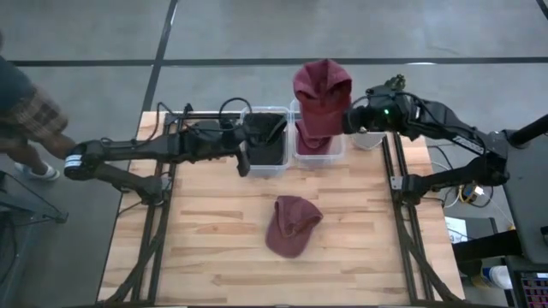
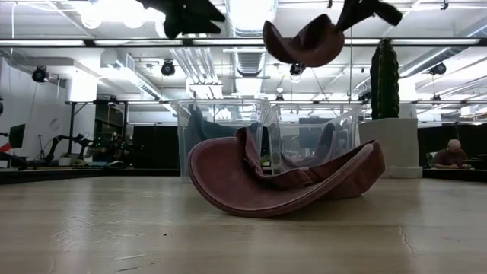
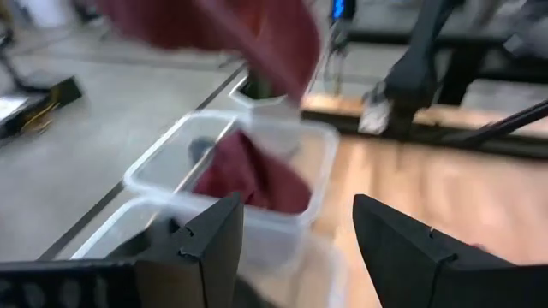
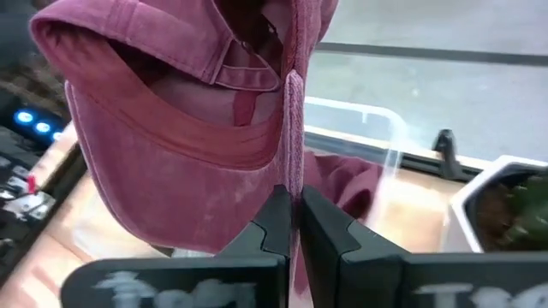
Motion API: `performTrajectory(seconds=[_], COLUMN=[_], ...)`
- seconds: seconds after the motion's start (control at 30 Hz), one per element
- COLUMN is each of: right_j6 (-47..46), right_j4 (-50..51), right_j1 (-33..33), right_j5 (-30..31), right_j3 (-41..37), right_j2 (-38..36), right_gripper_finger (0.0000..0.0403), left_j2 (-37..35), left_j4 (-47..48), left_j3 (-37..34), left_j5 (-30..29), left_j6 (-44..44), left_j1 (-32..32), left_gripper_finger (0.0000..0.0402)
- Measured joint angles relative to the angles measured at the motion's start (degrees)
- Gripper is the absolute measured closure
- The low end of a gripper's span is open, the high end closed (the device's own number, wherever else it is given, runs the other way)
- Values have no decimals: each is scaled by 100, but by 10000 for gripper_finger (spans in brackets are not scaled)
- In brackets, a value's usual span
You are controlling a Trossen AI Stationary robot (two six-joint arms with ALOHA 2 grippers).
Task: Pick & Place hat
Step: Put the right red cap into the right transparent bin
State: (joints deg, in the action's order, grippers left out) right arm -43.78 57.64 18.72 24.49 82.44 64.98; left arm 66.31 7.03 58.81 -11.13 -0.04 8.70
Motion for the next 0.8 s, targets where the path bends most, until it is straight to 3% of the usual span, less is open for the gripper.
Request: performTrajectory(seconds=[0.23,0.47,0.8], right_j6=[197,-105,-407], right_j4=[-820,-1052,-1390], right_j1=[541,690,740], right_j5=[-794,-826,-1065], right_j3=[-425,-917,-1542], right_j2=[165,201,353], right_gripper_finger=[394,394,394], left_j2=[-1191,-2530,-3184], left_j4=[-680,-1321,-1469], left_j3=[-938,-2056,-3006], left_j5=[525,917,1021], left_j6=[-156,-220,-577], left_j1=[165,172,172], left_gripper_finger=[188,188,188])
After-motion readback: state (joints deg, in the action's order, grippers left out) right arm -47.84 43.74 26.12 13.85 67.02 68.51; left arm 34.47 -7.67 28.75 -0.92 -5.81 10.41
